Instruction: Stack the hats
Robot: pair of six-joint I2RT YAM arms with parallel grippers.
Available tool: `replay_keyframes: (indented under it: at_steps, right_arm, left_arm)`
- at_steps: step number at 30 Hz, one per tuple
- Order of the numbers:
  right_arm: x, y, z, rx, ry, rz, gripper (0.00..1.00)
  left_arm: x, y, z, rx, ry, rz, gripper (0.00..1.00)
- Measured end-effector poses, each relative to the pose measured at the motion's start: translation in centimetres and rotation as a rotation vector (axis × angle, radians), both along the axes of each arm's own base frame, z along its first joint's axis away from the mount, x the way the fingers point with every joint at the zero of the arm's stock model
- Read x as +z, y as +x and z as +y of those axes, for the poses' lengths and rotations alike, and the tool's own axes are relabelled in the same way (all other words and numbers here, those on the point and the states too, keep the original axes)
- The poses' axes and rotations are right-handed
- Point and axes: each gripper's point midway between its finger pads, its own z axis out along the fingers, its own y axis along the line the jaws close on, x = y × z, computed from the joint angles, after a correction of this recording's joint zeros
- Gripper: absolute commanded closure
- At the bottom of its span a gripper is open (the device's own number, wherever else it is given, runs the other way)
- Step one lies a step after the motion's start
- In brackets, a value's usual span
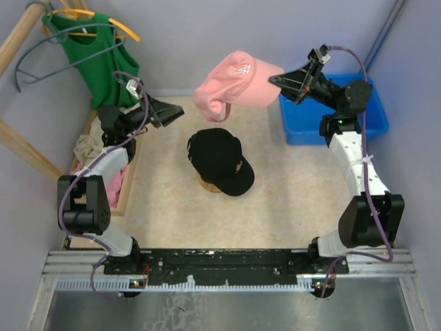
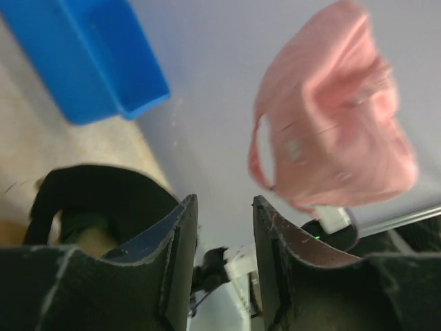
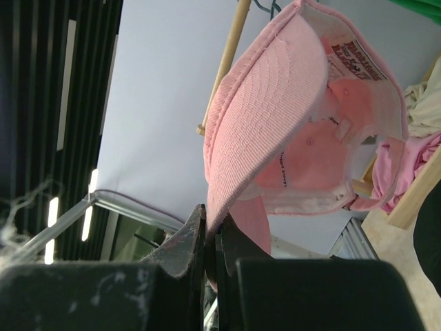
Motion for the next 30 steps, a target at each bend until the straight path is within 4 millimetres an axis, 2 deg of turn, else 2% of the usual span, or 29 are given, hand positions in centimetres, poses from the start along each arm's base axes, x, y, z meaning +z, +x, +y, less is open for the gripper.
replay_keyframes:
  at_steps: [3, 9, 15, 18, 23, 30]
  right_arm:
    - [0.0, 0.0, 0.0, 0.004, 0.003, 0.006, 1.0]
    - [0.2, -0.1, 0.0, 0.01, 0.013, -0.001, 1.0]
    - [0.5, -0.5, -0.1, 0.018, 0.025, -0.019, 1.0]
    - [0.2, -0.5, -0.1, 0.019, 0.029, -0.011, 1.0]
    - [0.2, -0.4, -0.1, 0.02, 0.035, -0.004, 1.0]
    - [0.1, -0.4, -0.1, 0.018, 0.035, -0.006, 1.0]
  left_arm:
    - [-3.2, -1.4, 0.0, 0.01, 0.11, 0.057, 0.53]
    - [-6.4, -3.6, 0.3, 0.023, 0.285, 0.059, 0.51]
    - [-11.6, -4.7, 0.9, 0.022, 0.417, 0.149, 0.5]
    - [-13.4, -5.0, 1.2, 0.025, 0.469, 0.177, 0.5]
    - [-15.4, -4.8, 1.6, 0.025, 0.518, 0.207, 0.5]
    - [-16.2, -4.2, 1.7, 0.026, 0.536, 0.214, 0.5]
